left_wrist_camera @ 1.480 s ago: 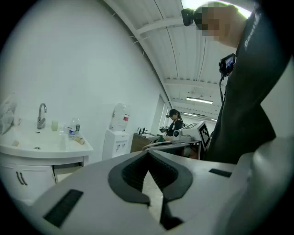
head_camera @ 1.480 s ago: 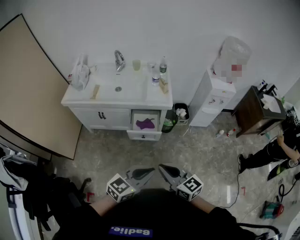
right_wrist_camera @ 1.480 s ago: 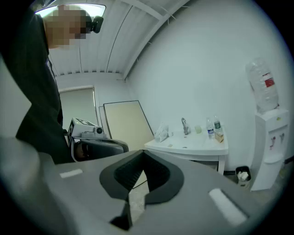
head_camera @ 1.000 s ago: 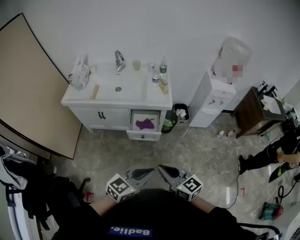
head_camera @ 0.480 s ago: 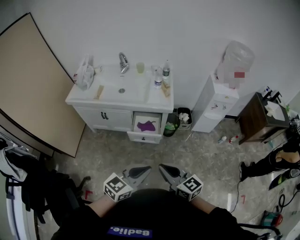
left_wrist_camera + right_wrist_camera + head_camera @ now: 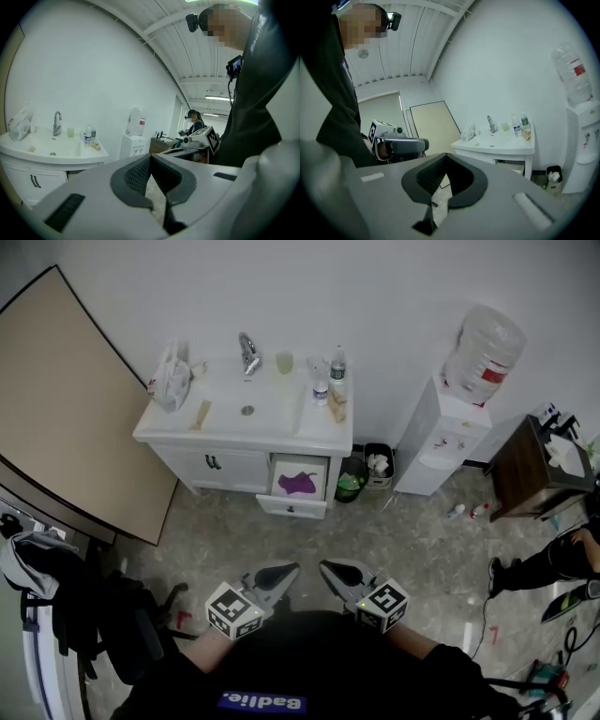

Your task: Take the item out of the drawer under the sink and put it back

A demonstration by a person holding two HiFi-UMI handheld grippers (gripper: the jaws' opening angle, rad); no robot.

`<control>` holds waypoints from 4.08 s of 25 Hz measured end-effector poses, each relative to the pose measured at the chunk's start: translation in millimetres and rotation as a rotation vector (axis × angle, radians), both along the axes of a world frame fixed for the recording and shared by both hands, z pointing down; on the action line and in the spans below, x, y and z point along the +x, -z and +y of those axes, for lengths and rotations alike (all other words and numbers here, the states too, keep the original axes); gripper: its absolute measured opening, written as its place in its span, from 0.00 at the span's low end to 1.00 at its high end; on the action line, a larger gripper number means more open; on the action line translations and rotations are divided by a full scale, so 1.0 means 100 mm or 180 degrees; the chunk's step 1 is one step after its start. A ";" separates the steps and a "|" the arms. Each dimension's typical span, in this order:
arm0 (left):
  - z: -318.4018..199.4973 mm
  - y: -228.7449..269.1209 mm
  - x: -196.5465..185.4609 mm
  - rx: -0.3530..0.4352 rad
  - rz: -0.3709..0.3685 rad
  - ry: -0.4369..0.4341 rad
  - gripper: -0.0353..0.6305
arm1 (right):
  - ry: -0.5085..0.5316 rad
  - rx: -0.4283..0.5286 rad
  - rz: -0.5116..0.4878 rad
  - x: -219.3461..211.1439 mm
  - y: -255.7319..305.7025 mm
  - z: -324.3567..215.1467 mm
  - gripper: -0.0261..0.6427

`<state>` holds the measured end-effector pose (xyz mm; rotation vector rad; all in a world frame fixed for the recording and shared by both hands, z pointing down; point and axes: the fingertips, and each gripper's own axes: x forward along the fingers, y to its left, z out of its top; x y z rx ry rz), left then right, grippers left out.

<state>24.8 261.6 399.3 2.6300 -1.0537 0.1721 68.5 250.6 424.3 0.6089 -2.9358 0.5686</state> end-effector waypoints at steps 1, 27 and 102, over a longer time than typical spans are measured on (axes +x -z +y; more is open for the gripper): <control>-0.10 -0.01 -0.03 0.0009 0.0016 0.0002 0.06 | -0.0015 -0.0026 0.0021 -0.01 -0.03 -0.07 0.04; -2.34 -0.46 -1.12 -0.0097 0.0025 -0.0651 0.06 | -0.0694 -0.0202 0.0295 -1.07 -0.25 -2.28 0.04; -4.34 -5.65 -0.94 -0.1255 -0.3738 -0.1651 0.30 | -0.1071 -0.1730 0.1002 0.74 -2.16 -2.11 0.04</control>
